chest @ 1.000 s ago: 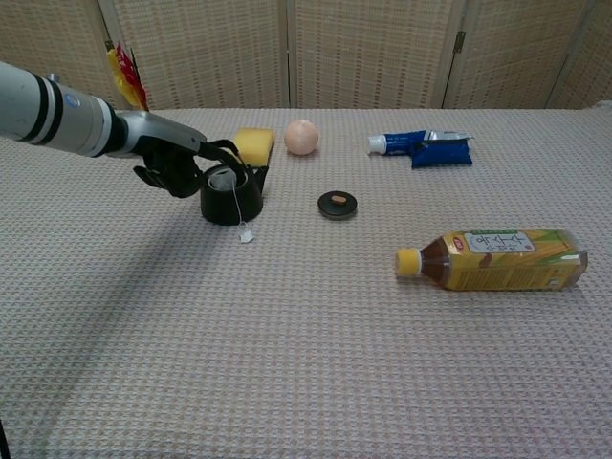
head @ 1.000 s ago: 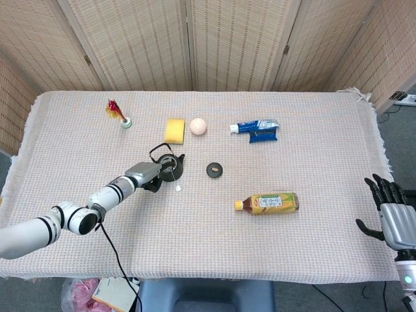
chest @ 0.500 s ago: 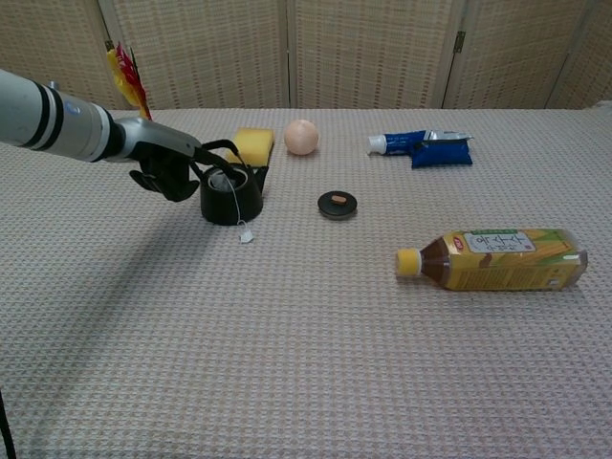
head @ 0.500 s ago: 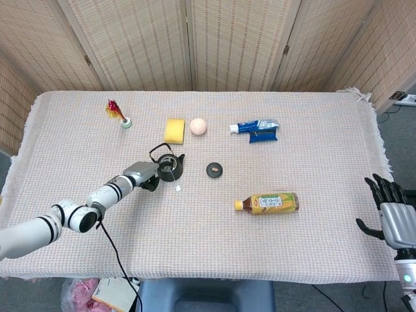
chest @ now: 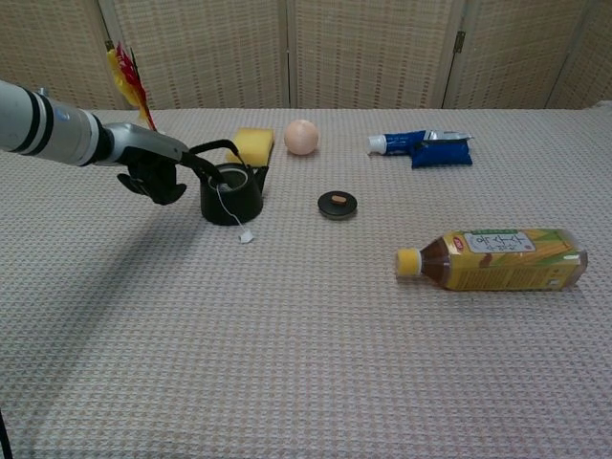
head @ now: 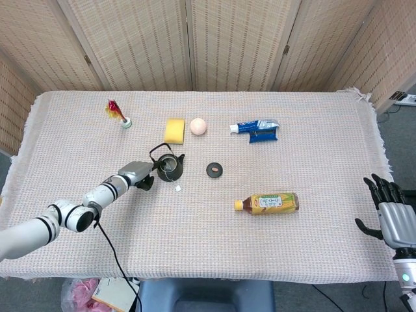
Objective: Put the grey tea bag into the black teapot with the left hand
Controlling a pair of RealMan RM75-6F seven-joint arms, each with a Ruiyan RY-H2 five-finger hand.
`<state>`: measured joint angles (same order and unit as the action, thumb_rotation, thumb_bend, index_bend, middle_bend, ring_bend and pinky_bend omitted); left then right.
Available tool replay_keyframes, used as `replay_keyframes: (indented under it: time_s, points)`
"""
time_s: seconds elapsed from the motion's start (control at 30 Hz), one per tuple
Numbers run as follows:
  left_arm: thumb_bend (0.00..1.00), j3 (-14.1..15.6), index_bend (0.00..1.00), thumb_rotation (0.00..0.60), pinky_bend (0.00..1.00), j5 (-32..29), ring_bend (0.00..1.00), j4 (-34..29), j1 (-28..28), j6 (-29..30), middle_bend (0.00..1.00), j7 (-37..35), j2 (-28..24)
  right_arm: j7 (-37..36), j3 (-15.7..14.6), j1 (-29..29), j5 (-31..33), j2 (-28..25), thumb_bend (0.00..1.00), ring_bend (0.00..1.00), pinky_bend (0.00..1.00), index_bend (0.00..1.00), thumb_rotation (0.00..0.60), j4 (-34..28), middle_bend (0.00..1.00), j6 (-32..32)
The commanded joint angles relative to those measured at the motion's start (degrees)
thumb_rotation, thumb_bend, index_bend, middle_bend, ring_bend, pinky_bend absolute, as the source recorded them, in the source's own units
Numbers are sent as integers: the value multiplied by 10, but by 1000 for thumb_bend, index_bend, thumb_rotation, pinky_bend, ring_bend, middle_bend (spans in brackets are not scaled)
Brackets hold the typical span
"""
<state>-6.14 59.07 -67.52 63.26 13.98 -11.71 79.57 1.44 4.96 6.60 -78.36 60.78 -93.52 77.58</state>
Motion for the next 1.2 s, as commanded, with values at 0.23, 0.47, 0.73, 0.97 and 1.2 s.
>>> replay_keyframes:
  time_s: [0.23, 0.47, 0.73, 0.97, 1.2]
  points:
    - [819, -3, 0, 600, 1000, 20, 981, 22, -7, -9, 1000, -6, 21, 2, 1, 0, 4, 1, 180, 0, 0, 0, 600, 0, 0, 0]
    - [819, -17, 0, 600, 1000, 33, 979, 8, -8, -2, 1000, -10, 13, 0, 1, 1, 5, 0, 181, 0, 0, 0, 600, 1, 0, -3]
    - [819, -34, 0, 600, 1000, 30, 969, -80, -10, 47, 1000, 5, -47, -6, -4, -4, -13, -4, 181, 0, 0, 0, 600, -4, 0, 10]
    - [773, -33, 0, 600, 1000, 25, 917, -214, -35, 116, 1000, 36, -143, -13, -11, -11, -32, -8, 181, 0, 0, 0, 600, -7, 0, 25]
    - [507, -22, 0, 600, 974, 71, 815, -337, -128, 224, 1000, 20, -264, -23, -13, -20, -44, -13, 181, 0, 0, 0, 600, -8, 0, 44]
